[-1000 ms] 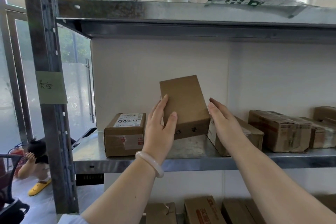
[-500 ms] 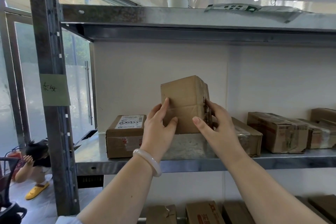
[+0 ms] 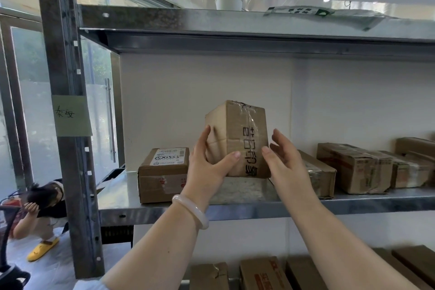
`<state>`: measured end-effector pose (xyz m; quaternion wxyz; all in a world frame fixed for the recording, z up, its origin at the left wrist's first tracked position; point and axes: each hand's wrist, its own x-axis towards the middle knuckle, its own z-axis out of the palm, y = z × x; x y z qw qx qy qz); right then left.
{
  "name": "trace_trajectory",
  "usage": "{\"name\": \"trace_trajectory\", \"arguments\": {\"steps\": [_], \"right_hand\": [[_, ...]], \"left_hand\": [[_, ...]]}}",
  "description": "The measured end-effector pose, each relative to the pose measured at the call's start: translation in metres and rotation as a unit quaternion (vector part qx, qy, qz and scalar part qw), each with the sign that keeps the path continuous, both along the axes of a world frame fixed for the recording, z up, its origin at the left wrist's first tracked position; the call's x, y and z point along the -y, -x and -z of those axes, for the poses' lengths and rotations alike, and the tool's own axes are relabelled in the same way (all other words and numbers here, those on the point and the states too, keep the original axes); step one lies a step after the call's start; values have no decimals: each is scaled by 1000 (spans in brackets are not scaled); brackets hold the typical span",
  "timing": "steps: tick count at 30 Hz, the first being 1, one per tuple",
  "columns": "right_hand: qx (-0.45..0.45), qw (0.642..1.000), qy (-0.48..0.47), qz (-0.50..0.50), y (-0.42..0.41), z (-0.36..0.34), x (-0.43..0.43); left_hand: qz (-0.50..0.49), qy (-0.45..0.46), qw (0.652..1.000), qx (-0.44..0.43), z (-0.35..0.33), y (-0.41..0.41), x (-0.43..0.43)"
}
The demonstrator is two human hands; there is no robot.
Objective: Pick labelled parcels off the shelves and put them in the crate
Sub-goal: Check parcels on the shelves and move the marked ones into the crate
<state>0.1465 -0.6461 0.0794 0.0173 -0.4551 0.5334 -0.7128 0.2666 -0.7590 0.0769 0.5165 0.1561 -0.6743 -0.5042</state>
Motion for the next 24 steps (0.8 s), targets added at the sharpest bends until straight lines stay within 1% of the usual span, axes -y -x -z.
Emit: {"name": "trace_trajectory", "arguments": {"steps": [2,4,5,6,9,11,14,16,19,22,24], "right_hand": [[17,999,-7,-32,-1,-5,-4],[8,998,-2,-54,-8,-8,-10],[2,998,5,-56,-11,-9,-13],[-4,998,11,-57,-14,-9,-15],[-20,997,14,-68,-22,-10,-19],[-16,998,12,-64,-25,-8,-19],[-33,999,8,-13,-30,1,-17],[-74,997,-22,16,-35,7,-16],[-111,992,-60,28,-44,11,-17],[-131,987,-72,55,-48,12,-24],[-130,985,-68,95,-45,11,-30]], "left_hand": [[67,-20,997,-44,1,0,-2],[115,-31,992,-51,2,0,-3],[118,-29,992,-43,3,1,-3],[102,-19,994,-31,3,0,-4],[-12,47,999,20,4,-3,-3],[-42,74,996,14,4,-6,-4],[-44,74,996,22,3,-9,-8],[-59,74,994,48,2,-11,-13],[-51,59,994,80,0,-16,-19],[-18,45,998,50,2,-20,-16],[52,14,999,2,2,-22,-17]]}}
